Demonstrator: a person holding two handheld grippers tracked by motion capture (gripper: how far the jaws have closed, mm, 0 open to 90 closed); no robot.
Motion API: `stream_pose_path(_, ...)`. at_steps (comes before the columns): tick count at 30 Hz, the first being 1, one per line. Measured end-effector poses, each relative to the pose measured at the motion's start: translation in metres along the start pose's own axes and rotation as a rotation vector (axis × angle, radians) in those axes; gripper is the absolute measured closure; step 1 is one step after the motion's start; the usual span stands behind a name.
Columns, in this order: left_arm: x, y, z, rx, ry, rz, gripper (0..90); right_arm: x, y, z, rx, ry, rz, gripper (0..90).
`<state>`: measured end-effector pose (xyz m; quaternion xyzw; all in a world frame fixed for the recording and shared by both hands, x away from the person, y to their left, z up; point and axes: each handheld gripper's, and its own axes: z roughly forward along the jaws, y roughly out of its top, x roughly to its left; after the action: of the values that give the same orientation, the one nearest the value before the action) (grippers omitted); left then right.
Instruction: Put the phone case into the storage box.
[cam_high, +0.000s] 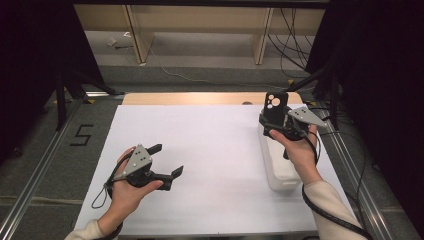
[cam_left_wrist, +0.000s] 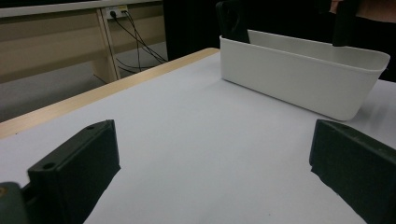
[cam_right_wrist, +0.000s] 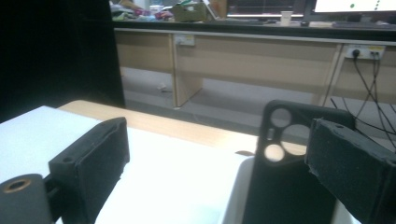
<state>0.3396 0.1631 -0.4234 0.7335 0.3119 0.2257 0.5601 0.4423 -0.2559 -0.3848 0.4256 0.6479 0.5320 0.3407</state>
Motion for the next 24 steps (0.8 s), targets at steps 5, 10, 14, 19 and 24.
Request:
stream_pose_path(5,0.001,0.000,0.000,0.000,0.002,0.001,1.2,0.008,0.000,-0.005,-0.007,0.034,-0.017,7.7)
stream_pose_path(10,0.001,0.000,0.000,0.003,0.004,0.002,1.2,0.014,-0.002,-0.009,-0.001,0.065,-0.033,7.7)
stream_pose_path(14,0.001,0.000,0.000,0.003,0.004,0.002,1.2,0.017,-0.005,-0.013,0.001,0.089,-0.031,7.8)
stream_pose_path(19,0.001,0.000,0.000,0.002,0.002,-0.003,1.2,0.022,-0.008,-0.018,0.006,0.110,-0.042,8.0)
stream_pose_path(24,0.002,0.000,-0.001,0.001,0.008,-0.005,1.2,0.026,-0.009,-0.023,0.004,0.130,-0.047,8.2)
